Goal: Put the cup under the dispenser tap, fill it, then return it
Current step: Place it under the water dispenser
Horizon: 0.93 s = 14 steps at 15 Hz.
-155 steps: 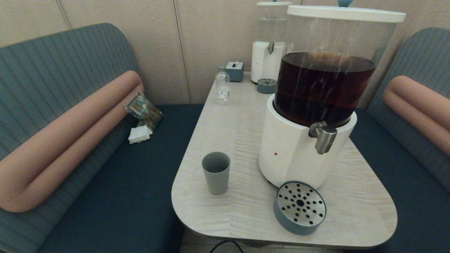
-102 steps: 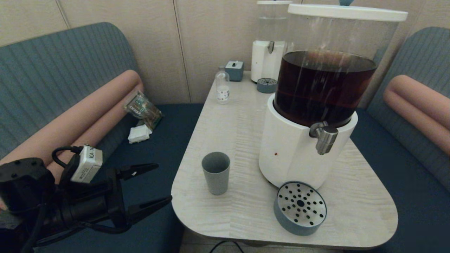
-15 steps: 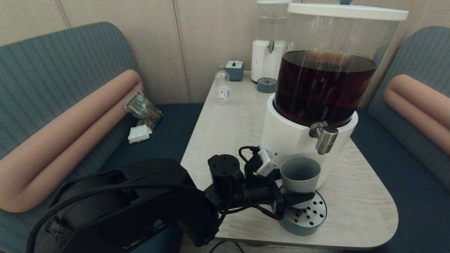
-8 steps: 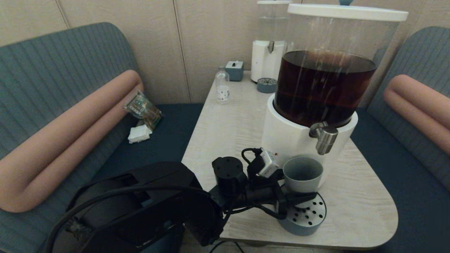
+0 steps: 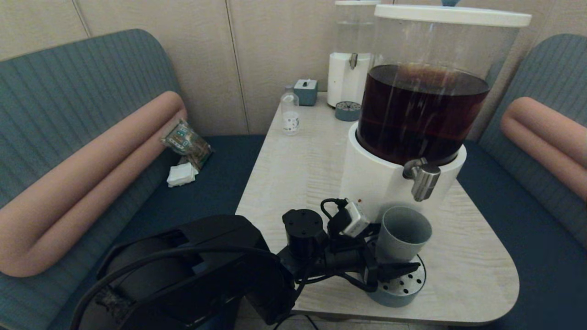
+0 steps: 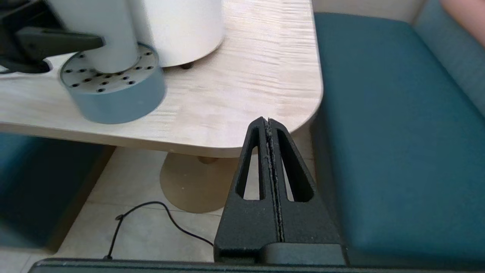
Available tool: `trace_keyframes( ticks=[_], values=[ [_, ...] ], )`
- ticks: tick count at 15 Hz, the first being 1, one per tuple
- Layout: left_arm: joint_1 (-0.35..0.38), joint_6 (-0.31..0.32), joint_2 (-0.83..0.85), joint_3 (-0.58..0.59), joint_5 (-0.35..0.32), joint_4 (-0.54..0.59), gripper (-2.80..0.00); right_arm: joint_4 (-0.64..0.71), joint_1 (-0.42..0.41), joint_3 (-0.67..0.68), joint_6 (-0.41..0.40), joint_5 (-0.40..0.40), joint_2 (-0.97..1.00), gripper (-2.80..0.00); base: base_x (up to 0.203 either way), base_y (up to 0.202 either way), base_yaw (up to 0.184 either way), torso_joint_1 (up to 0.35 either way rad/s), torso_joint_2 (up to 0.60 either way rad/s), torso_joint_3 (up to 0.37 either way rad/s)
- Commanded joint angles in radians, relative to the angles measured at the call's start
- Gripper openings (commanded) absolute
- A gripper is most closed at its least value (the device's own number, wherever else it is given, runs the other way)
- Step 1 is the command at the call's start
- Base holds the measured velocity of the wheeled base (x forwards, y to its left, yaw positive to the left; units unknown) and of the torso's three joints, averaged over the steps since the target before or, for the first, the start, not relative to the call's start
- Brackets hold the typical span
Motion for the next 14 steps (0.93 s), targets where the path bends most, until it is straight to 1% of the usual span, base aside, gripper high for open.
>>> trace_keyframes(
  ticks=[1,3,5,10,14],
  values=[
    [-0.001,-0.002,-0.006,0.006,-0.003,-0.013,0.00,0.000,0.000,0.002,0.000,-0.001,0.000,-2.80,0.000,0.000,0.000,0.000,0.00,0.000],
    [-0.001,-0.005,-0.020,0.017,-0.001,-0.015,0.00,0.000,0.000,0.001,0.000,-0.001,0.001,-2.80,0.000,0.000,0.000,0.000,0.00,0.000],
    [-0.001,-0.006,-0.040,0.027,0.016,-0.015,0.00,0.000,0.000,0.001,0.000,-0.001,0.001,-2.80,0.000,0.000,0.000,0.000,0.00,0.000],
    [0.005,-0.006,-0.057,0.056,0.019,-0.026,0.00,0.000,0.000,0.001,0.000,-0.001,0.001,-2.80,0.000,0.000,0.000,0.000,0.00,0.000],
    [0.011,-0.006,-0.086,0.135,0.023,-0.038,0.00,0.000,0.000,0.002,0.000,-0.001,0.000,-2.80,0.000,0.000,0.000,0.000,0.00,0.000]
  ],
)
